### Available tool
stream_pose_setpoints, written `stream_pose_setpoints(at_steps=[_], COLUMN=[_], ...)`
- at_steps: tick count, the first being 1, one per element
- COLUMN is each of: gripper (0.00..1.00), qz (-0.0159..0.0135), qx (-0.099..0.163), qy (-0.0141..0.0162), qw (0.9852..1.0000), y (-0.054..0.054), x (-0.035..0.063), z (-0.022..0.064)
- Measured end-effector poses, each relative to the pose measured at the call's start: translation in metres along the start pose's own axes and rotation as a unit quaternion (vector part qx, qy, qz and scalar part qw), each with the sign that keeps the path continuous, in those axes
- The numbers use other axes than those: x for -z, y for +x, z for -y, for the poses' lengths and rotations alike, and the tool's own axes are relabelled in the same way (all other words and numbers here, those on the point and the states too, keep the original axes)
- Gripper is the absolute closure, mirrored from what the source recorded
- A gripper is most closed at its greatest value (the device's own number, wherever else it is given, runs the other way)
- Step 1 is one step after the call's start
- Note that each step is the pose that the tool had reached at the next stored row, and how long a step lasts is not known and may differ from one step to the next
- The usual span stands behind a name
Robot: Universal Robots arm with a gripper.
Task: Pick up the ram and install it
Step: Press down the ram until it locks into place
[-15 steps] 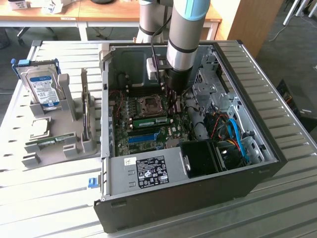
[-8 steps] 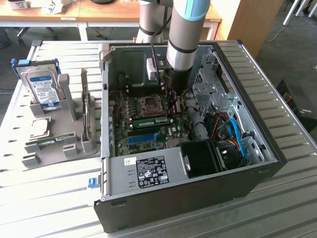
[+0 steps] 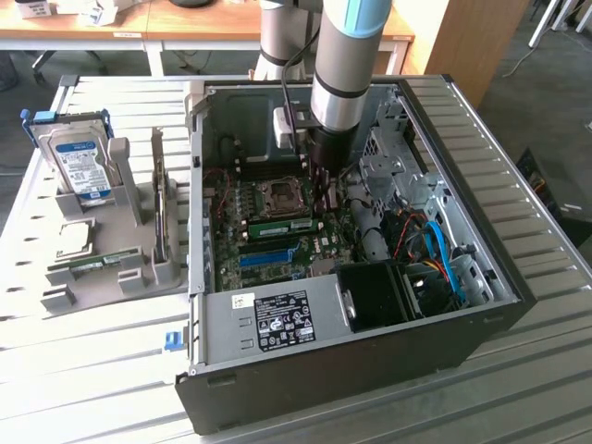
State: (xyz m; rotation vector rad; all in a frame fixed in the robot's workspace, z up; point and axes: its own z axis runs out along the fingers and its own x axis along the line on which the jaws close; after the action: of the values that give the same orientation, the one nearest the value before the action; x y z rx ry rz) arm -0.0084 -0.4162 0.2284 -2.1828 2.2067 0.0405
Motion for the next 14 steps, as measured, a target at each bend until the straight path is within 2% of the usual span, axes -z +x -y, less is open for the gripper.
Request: stream_pose_setpoints(at_steps=[14], gripper=[0.89], qz=[-0.0001], qx=[0.0], qy=[0.0], qw=[1.0], y=[0.0001], x=[-0.0018], z=[0.0])
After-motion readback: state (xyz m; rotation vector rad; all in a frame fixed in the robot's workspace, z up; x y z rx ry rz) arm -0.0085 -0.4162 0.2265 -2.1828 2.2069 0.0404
